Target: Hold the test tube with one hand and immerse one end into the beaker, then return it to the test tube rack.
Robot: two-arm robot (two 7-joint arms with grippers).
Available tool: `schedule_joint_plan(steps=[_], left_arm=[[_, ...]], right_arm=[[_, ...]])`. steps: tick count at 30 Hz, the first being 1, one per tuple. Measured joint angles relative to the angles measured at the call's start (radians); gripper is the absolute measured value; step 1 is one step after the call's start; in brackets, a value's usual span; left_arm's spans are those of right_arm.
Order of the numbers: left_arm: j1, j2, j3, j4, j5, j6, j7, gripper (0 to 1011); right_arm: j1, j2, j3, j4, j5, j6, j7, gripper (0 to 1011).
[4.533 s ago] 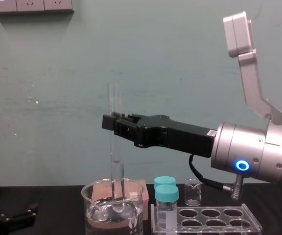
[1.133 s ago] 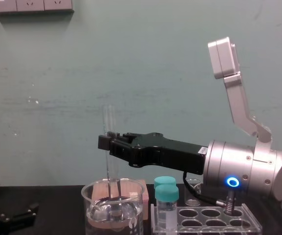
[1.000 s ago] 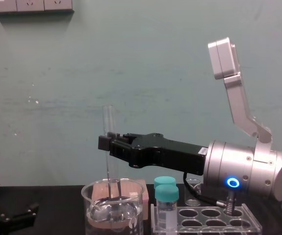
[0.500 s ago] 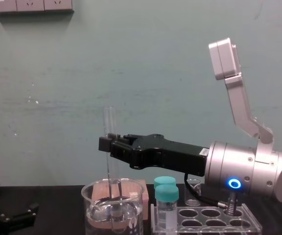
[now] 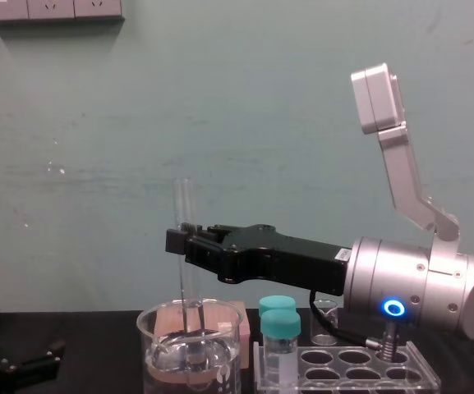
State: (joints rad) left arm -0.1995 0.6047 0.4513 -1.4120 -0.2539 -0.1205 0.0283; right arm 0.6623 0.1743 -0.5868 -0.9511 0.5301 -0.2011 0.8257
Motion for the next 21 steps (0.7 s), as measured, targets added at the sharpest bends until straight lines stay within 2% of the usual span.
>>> schedule_joint_plan(steps=[21], left_arm=[[0.000,0.000,0.000,0.000,0.000,0.000,0.000,1000]], right_arm=[[0.003,-0.002,0.001,0.011,-0.001,-0.001,-0.001,225]])
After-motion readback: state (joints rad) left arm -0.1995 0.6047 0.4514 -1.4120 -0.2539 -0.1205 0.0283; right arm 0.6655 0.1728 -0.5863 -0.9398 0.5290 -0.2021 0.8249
